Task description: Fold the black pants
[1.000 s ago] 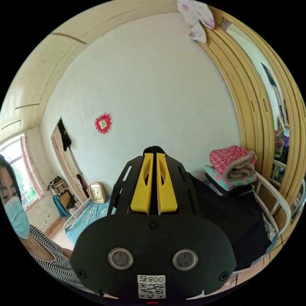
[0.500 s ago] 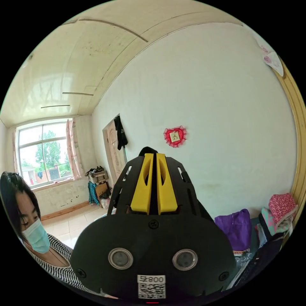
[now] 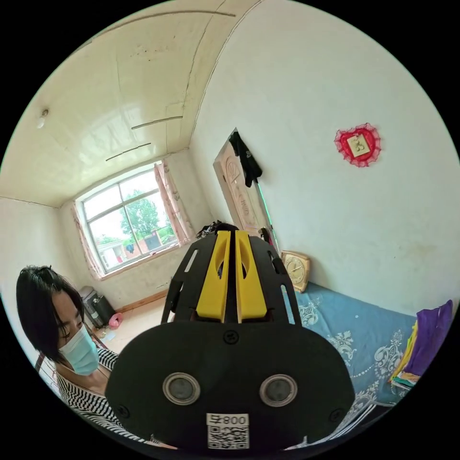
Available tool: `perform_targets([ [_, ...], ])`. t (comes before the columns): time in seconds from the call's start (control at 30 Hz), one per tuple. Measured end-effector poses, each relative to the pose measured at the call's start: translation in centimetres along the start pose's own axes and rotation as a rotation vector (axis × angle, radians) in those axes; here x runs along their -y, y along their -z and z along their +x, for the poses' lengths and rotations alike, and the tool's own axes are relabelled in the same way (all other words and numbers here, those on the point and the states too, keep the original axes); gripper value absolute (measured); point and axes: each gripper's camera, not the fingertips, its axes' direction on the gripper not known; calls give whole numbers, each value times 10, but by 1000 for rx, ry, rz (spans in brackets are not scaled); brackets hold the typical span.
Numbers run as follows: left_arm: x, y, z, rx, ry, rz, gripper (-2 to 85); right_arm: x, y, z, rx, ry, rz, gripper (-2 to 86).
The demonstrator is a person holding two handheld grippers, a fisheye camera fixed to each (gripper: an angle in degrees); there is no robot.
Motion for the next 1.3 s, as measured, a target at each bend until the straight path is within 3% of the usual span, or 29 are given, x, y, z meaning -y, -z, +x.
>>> perform_targets([
  [0.2, -81, 13, -54, 23, 123, -67, 20, -11, -108, -1, 54, -31, -126, 12],
  [0.5, -153, -7, -73, -270, 80, -86, 30, -19, -170, -48, 61, 28, -231, 12],
  [0.73, -156, -60, -54, -359, -25, -162, 102, -39, -154, -93, 54, 64, -235, 11],
  [0.97, -147, -105, -25, -323, -102, -167, 124, -59, -102, -123, -9, 34, -146, 11],
  [1.3, -178, -177, 61, -411, -192, -303, 44, -133, -117, -136, -19, -89, -127, 12],
])
